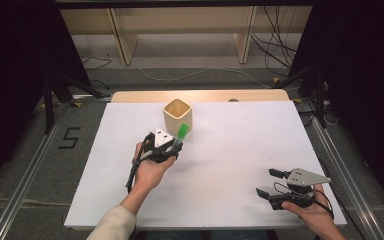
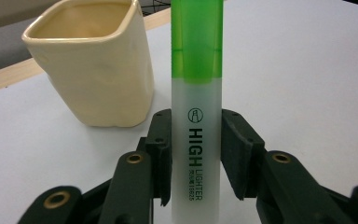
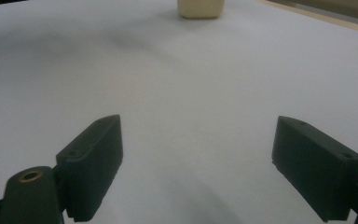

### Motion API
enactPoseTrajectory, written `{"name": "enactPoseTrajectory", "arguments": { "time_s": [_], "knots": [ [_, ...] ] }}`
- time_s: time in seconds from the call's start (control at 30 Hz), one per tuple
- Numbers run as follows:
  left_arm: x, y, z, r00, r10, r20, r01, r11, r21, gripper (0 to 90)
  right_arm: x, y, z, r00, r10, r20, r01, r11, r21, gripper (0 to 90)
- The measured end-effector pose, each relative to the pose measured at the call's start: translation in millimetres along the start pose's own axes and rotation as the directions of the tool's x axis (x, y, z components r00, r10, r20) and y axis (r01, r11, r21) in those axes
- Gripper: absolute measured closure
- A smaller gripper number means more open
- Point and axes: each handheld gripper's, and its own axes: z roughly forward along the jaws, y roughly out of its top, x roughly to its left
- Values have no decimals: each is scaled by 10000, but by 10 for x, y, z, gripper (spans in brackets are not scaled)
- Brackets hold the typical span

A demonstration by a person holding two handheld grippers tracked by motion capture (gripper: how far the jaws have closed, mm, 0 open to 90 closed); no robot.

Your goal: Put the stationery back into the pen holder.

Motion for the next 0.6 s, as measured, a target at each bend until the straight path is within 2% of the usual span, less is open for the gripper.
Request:
{"name": "enactPoseTrajectory", "arguments": {
  "time_s": [0.2,0.33,0.6],
  "knots": [
    [30,20,3,9998,-20,-173,13,9992,-406,660,-3,0,6,10000,-70,0,70,10000,-36,172],
    [46,39,3,9997,59,-241,-73,9985,-547,660,0,-1,2,10000,-18,13,18,10000,1,172],
    [67,90,12,9994,-42,-350,12,9963,-863,660,4,-1,0,10000,0,8,0,10000,5,172]
  ]
}}
